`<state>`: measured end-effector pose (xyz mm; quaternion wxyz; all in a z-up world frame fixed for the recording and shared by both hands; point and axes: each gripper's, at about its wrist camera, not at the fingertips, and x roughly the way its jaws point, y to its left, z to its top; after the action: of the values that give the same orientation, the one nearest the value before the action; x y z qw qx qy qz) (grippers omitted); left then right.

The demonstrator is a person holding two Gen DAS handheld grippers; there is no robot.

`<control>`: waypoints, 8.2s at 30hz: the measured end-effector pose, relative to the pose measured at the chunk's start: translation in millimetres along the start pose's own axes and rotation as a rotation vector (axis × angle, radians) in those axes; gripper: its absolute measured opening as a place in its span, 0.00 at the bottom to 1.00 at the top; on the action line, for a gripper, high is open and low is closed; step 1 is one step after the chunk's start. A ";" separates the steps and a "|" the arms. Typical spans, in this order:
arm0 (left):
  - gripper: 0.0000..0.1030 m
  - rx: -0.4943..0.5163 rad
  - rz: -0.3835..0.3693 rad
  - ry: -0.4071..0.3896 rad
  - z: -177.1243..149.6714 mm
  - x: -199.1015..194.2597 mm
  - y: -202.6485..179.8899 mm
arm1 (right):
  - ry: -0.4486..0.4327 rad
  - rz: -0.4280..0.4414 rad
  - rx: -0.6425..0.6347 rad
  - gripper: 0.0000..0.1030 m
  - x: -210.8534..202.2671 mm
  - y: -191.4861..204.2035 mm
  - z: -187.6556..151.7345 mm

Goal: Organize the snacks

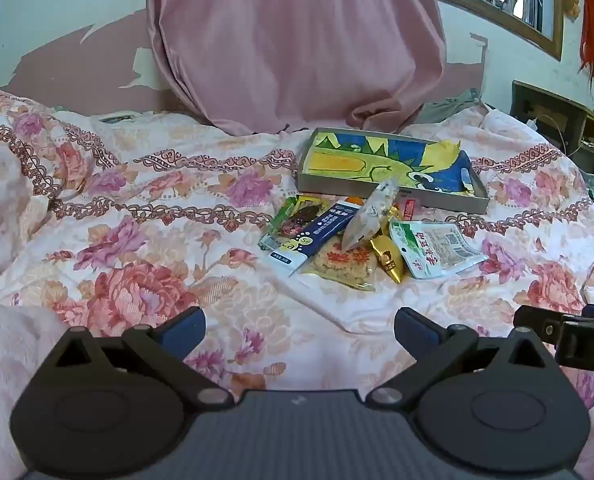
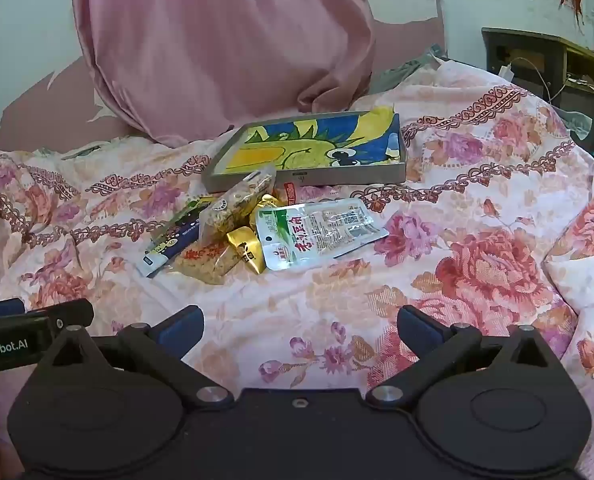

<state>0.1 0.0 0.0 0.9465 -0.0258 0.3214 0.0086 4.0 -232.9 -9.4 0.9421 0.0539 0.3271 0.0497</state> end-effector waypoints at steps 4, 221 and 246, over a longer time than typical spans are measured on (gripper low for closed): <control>0.99 0.002 -0.002 0.001 0.1 0.2 -0.3 | 0.002 0.001 -0.002 1.00 0.0 0.0 -0.1; 0.35 -0.037 -0.188 0.245 123.2 236.2 7.1 | 0.363 0.685 0.243 0.20 264.8 4.9 85.4; 0.35 -0.109 -0.245 -0.001 151.7 191.1 13.4 | -0.049 0.328 -0.071 0.06 168.9 22.1 128.6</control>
<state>243.5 21.5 3.2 0.9378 -0.1163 0.3146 -0.0894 214.5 -198.1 -9.2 0.9305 0.0744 0.2887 0.2128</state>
